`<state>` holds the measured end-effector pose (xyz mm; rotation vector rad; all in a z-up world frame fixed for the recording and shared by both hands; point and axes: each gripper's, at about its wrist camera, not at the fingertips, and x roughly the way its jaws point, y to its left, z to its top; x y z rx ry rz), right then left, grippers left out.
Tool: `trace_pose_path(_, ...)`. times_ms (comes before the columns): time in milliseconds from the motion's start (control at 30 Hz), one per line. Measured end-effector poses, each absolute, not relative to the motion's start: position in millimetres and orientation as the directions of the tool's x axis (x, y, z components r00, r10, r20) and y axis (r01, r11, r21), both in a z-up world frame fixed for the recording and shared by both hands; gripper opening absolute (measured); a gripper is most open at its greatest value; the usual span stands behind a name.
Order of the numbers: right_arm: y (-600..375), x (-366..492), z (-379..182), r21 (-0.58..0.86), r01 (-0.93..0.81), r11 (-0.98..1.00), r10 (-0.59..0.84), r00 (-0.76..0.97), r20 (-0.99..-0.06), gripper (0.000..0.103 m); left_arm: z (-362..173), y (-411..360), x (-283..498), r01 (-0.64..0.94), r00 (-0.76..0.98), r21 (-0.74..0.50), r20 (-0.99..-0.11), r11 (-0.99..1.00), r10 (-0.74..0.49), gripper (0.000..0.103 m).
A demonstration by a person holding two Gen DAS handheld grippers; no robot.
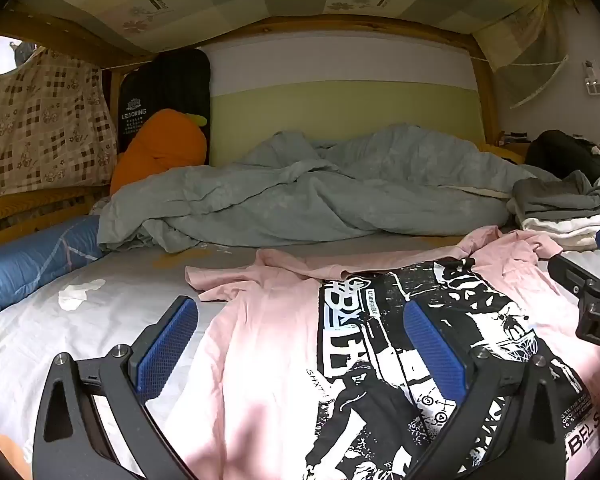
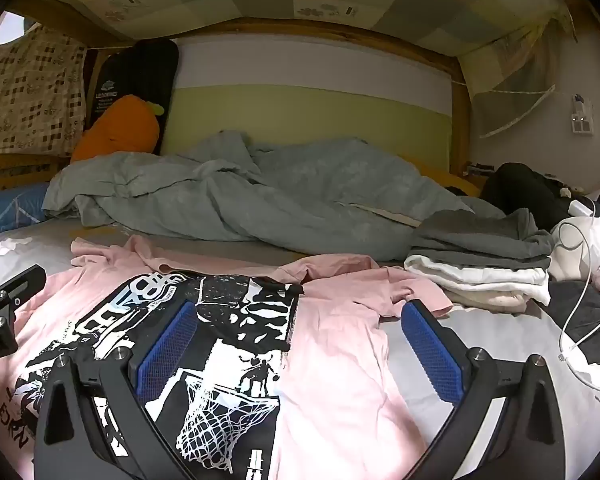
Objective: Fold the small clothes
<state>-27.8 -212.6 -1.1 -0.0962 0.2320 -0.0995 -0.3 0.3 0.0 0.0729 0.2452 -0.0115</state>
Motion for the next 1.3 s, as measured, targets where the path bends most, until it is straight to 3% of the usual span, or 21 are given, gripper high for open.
trace_pose_path(1300, -222.5, -26.0, -1.0, -0.07, 0.139, 0.988, -0.152, 0.957, -0.248, 0.103, -3.4, 1.2, 5.7, 0.021, 0.96, 0.066, -0.279, 0.998, -0.002, 0.103)
